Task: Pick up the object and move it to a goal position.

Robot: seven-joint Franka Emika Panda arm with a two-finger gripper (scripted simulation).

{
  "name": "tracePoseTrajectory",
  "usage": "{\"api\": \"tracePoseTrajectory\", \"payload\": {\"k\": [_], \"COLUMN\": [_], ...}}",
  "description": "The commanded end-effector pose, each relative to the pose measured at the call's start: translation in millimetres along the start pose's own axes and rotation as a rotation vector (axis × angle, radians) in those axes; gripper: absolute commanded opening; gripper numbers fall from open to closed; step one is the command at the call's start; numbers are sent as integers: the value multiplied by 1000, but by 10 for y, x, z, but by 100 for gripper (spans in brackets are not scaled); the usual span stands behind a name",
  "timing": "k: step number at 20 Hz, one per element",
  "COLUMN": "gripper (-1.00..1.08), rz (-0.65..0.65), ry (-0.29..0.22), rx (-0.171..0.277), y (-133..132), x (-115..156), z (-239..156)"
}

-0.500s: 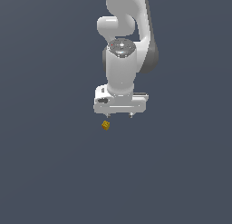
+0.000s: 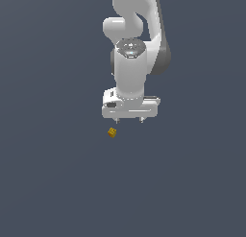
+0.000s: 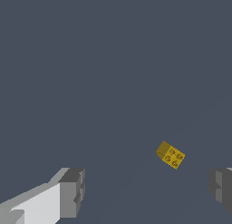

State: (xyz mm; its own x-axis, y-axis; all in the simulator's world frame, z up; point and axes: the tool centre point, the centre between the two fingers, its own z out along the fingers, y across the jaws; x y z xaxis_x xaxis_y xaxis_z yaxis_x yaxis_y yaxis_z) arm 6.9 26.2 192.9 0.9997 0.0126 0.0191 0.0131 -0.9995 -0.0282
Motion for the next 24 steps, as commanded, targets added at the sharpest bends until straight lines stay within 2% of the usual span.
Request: {"api": "tracePoseTrajectory", "payload": {"k": [1, 7, 12, 24], "gripper": [100, 100, 100, 100], "rz": [3, 22, 88, 408], "ry": [-2, -2, -4, -11], "rx": [4, 3, 2, -15], "y": [-19, 14, 106, 565], "x": [-9, -19, -63, -355], "z": [-7, 41, 191, 863]}}
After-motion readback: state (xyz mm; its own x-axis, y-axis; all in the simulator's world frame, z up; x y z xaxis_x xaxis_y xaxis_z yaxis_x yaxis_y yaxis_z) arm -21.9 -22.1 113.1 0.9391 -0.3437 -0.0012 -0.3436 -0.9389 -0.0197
